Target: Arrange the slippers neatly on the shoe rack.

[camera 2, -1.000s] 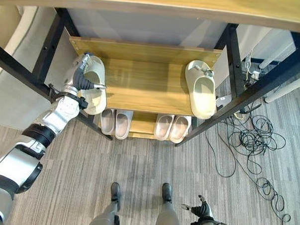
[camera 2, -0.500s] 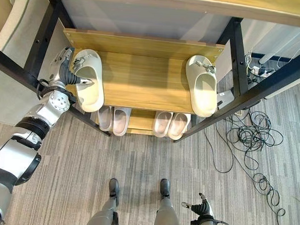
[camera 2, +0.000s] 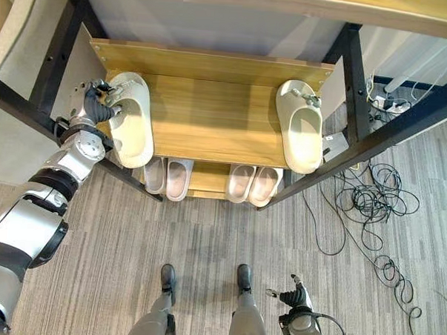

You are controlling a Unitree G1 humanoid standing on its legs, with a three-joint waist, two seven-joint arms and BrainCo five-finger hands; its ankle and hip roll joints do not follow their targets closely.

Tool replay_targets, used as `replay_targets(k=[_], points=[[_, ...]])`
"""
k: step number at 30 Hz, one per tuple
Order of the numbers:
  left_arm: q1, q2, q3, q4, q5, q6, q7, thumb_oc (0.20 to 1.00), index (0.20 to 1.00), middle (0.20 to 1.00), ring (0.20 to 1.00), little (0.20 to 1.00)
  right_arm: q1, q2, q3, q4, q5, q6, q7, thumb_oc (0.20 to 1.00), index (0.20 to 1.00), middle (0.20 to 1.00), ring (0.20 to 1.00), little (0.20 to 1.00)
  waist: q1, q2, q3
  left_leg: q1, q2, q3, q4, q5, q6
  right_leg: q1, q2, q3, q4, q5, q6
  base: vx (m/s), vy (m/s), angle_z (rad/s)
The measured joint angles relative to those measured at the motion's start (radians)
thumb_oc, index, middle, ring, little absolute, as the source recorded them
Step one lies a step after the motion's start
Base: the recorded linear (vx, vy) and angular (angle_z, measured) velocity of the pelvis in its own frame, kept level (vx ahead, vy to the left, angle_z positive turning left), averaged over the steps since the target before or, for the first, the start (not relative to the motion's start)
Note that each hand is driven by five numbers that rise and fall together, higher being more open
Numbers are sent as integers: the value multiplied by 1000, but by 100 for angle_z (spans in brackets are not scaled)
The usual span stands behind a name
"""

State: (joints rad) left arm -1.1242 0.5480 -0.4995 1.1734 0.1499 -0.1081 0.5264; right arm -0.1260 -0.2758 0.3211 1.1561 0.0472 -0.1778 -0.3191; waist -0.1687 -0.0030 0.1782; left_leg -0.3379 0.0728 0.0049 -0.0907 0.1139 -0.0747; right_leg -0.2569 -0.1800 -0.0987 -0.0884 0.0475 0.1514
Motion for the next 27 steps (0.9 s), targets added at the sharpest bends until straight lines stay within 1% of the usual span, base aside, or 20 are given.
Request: replay_targets(k=[2, 3, 7, 9, 10, 14, 16, 17, 20, 21, 23, 24, 27], points=[[-16, -33, -3, 1, 1, 29, 21, 200, 200, 200, 200, 200, -2, 5, 6, 1, 3, 4, -1, 1000, 1000, 1000, 1000, 1000, 6, -1, -1, -2, -2, -5, 0, 2, 0, 0, 0, -1, 0, 0, 0, -3, -26, 5], [-19, -42, -4, 1, 1, 32, 24, 200, 200, 200, 200, 200, -4, 7, 6, 0, 4, 4, -1, 1000, 1000, 1000, 1000, 1000, 6, -1, -1, -3, -2, -8, 0, 3, 0, 0, -1, -1, 0, 0, 0, -2, -31, 6], [-23, -68, -5, -1, -1, 37, 25, 200, 200, 200, 200, 200, -23, 21, 6, 1, 10, 8, -1, 1000, 1000, 1000, 1000, 1000, 8, -2, -2, -4, -2, -11, 0, 7, 0, 0, -1, 0, 0, 2, -2, -7, -41, 2], [-29, -128, -8, -16, -1, 39, 34, 200, 200, 200, 200, 200, -36, 31, 32, 1, 28, 12, -3, 1000, 1000, 1000, 1000, 1000, 20, -3, -2, -12, -1, -13, 0, 12, 0, -6, 1, -1, 0, 5, -3, -14, -45, 1], [-31, -133, -9, -22, -1, 36, 33, 200, 200, 200, 200, 200, -39, 33, 44, 0, 28, 11, -3, 1000, 1000, 1000, 1000, 1000, 20, -3, -3, -15, -2, -12, 0, 14, 1, -11, 0, 0, 0, 9, -2, -24, -42, -5], [-56, -208, -25, -21, -7, 37, 36, 200, 200, 200, 200, 200, -41, 42, 44, -2, 30, 17, -4, 1000, 1000, 1000, 1000, 1000, 18, -2, -3, -30, -2, -5, 0, 22, 4, -34, -1, 6, 7, 15, 0, -42, -50, -6], [-70, -228, -43, -21, -7, 38, 40, 200, 200, 200, 200, 200, -45, 42, 47, -4, 30, 16, -7, 1000, 1000, 1000, 1000, 1000, 19, -1, -3, -36, -2, 14, 0, 24, 5, -61, -3, 32, 24, 16, 0, -36, -26, -23], [-80, -226, -47, -20, -7, 43, 39, 200, 200, 200, 200, 200, -46, 42, 46, -4, 31, 16, -9, 1000, 1000, 1000, 1000, 1000, 18, 1, -1, -36, -3, 21, 0, 25, 5, -69, -4, 37, 30, 16, 1, -28, -31, -24], [-102, -281, -61, -1, -9, 43, 36, 200, 200, 200, 200, 200, -47, 40, 46, -1, 39, 16, -15, 1000, 1000, 1000, 1000, 1000, 6, 11, 1, -37, -2, 40, 0, 25, 6, -85, -4, 60, 33, 21, 5, -38, -34, -18], [-112, -301, -61, 6, -12, 45, 34, 200, 200, 200, 200, 200, -47, 39, 46, -1, 40, 16, -19, 1000, 1000, 1000, 1000, 1000, -3, 23, 5, -37, -2, 41, 0, 26, 7, -86, -4, 60, 35, 21, 6, -50, -25, -11], [-132, -329, -57, 35, -23, 43, 37, 200, 200, 200, 200, 200, -49, 39, 46, 0, 44, 16, -21, 1000, 1000, 1000, 1000, 1000, -6, 37, 9, -41, -2, 46, 0, 26, 7, -102, -4, 68, 38, 22, 6, -38, -23, -11], [-166, -337, -45, 70, -26, 40, 40, 200, 200, 200, 200, 200, -58, 39, 47, 2, 47, 17, -21, 1000, 1000, 1000, 1000, 1000, -5, 47, 8, -55, -1, 57, 0, 26, 8, -120, -1, 83, 46, 24, 7, -22, -24, -24], [-200, -326, -41, 87, -53, 49, 35, 200, 200, 200, 200, 200, -73, 38, 50, -1, 47, 17, -23, 1000, 1000, 1000, 1000, 1000, -16, 53, 9, -62, 1, 77, 0, 27, 8, -143, 2, 103, 49, 31, 9, -24, -32, -20]])
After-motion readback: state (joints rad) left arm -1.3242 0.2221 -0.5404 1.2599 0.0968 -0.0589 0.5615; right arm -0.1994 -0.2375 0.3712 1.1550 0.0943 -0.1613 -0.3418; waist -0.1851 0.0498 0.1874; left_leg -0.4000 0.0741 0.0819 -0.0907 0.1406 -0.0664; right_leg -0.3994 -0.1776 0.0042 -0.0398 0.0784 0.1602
